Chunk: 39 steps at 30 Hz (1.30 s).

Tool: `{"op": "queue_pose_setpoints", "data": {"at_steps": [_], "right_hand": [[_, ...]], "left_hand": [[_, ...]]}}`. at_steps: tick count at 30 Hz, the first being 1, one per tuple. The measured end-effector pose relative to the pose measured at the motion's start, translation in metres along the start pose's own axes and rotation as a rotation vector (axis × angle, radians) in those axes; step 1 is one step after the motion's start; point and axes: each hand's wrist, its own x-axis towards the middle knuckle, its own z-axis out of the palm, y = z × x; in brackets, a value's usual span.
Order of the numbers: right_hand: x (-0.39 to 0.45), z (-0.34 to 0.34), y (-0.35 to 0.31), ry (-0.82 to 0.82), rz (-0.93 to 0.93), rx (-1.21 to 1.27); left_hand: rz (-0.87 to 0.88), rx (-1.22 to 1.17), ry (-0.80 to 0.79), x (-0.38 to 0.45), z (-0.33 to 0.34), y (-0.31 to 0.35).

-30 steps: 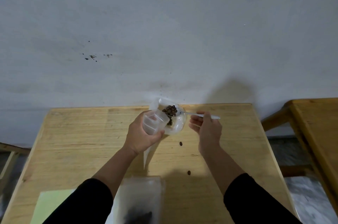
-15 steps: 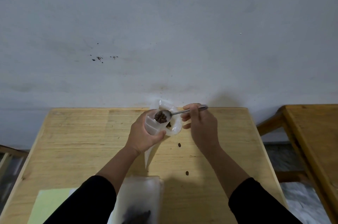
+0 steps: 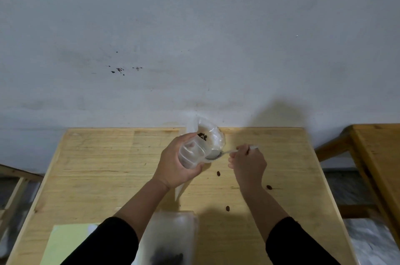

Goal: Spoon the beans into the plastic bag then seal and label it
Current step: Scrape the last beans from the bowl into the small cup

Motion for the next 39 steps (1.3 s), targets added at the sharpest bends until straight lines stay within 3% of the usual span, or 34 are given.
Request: {"op": "queue_pose_setpoints", "data": {"at_steps": [4, 9, 14, 26, 34, 39], "right_hand": [[0.002, 0.019, 0.007, 0.022, 0.226, 0.179], [0.005, 0.040, 0.006, 0.007, 0.541, 0.645], [0.005, 0.035, 0.007, -0.065, 0.589, 0.769], [0.009, -0.004, -0.019, -0.064, 0.240, 0.646], [0.001, -0.016, -0.038, -0.115, 0.110, 0.594], [-0.010, -0.015, -0.037, -0.184, -0.249, 0.320]], "left_hand": [[0.074, 0.056, -0.045, 0.002, 0.002, -0.002], [0.108, 0.109, -0.083, 0.005, 0.001, -0.004], [0.068, 0.130, -0.042, 0.007, -0.004, -0.010], [-0.031, 0.088, -0.001, 0.012, -0.003, -0.010], [-0.045, 0.080, 0.000, 0.013, -0.001, -0.008], [-0.062, 0.094, 0.013, 0.013, -0.002, -0.006]]}}
